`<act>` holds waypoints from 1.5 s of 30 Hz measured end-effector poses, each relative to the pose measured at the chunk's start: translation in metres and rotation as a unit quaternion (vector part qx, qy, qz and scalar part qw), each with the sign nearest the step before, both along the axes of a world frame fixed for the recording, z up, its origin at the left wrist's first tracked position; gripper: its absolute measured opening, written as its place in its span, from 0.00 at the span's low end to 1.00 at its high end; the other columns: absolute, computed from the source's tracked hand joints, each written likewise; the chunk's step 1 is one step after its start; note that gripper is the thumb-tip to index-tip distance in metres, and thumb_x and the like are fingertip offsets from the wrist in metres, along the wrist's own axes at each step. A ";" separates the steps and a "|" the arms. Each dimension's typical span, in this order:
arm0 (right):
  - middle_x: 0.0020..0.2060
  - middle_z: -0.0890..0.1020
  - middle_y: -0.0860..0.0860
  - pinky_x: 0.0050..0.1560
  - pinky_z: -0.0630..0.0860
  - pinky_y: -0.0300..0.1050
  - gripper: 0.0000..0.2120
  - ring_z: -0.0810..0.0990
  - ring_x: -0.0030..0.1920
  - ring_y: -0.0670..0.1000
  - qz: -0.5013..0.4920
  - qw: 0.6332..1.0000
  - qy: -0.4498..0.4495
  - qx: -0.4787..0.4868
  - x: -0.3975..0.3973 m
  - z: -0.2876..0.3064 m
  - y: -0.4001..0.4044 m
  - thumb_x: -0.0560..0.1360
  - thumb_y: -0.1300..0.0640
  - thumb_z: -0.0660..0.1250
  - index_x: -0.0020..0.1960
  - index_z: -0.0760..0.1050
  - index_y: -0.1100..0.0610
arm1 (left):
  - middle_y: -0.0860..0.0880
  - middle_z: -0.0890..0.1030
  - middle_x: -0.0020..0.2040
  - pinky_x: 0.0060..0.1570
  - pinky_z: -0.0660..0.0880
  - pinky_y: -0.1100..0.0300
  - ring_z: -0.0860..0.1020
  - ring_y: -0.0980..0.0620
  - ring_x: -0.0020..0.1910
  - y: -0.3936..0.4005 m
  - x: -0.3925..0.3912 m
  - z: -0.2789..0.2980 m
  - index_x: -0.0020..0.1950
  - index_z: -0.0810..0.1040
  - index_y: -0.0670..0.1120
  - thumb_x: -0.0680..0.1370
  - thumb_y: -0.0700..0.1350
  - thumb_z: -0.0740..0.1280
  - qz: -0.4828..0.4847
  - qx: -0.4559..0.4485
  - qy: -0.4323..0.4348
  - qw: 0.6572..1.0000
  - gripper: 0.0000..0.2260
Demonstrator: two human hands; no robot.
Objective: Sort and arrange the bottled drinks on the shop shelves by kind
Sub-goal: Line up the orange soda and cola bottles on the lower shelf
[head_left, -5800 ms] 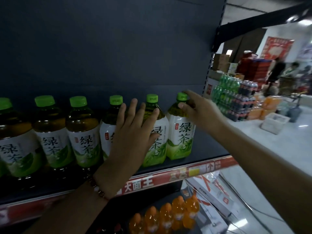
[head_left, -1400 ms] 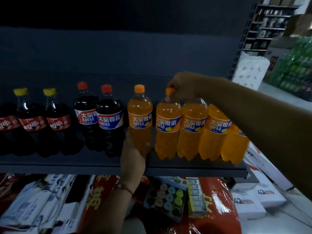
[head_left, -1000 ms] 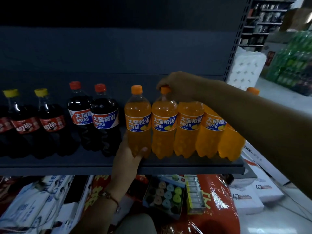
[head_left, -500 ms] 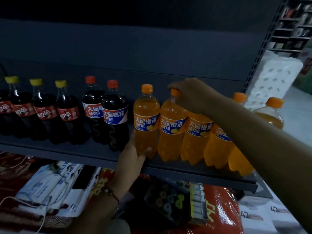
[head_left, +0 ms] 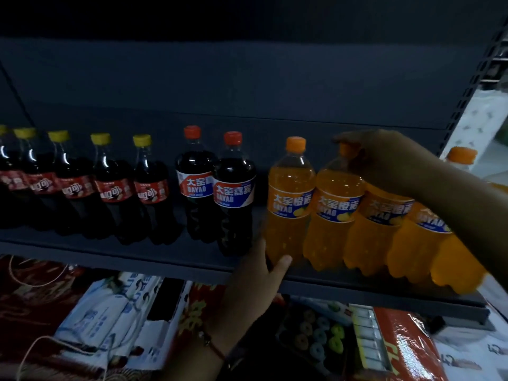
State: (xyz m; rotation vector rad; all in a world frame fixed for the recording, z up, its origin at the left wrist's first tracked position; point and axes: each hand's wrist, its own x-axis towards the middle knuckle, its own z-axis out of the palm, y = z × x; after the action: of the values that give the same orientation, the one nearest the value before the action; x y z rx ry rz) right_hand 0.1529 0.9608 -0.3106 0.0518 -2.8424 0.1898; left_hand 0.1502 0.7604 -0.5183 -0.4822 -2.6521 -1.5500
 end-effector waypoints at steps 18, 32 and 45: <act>0.70 0.71 0.53 0.63 0.65 0.43 0.28 0.70 0.69 0.54 0.048 0.996 -0.071 -0.001 -0.072 0.014 -0.167 0.76 0.50 0.68 0.74 0.65 0.53 | 0.55 0.61 0.77 0.70 0.64 0.56 0.63 0.58 0.74 -0.122 -0.089 0.001 0.80 0.47 0.57 0.75 0.48 0.73 0.037 0.167 0.068 0.983 0.43; 0.49 0.83 0.54 0.56 0.77 0.53 0.15 0.81 0.50 0.52 0.001 0.992 -0.104 0.074 -0.061 0.033 -0.161 0.76 0.50 0.67 0.57 0.79 0.58 | 0.55 0.66 0.75 0.66 0.64 0.62 0.65 0.61 0.70 -0.151 -0.103 -0.006 0.80 0.49 0.58 0.78 0.49 0.70 -0.023 0.109 0.076 0.991 0.38; 0.65 0.76 0.52 0.58 0.69 0.43 0.25 0.75 0.63 0.52 0.038 0.992 -0.101 0.064 -0.060 0.029 -0.152 0.76 0.49 0.67 0.72 0.68 0.53 | 0.67 0.67 0.68 0.59 0.66 0.72 0.69 0.69 0.62 -0.166 -0.103 0.001 0.78 0.51 0.65 0.77 0.45 0.71 -0.086 0.111 0.012 0.990 0.39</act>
State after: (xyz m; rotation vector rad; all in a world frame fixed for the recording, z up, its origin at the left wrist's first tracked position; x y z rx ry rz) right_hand 0.0927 0.8093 -0.2820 0.1779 -3.0532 0.0299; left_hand 0.0472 0.5948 -0.5175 -0.7266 -2.4354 -1.8466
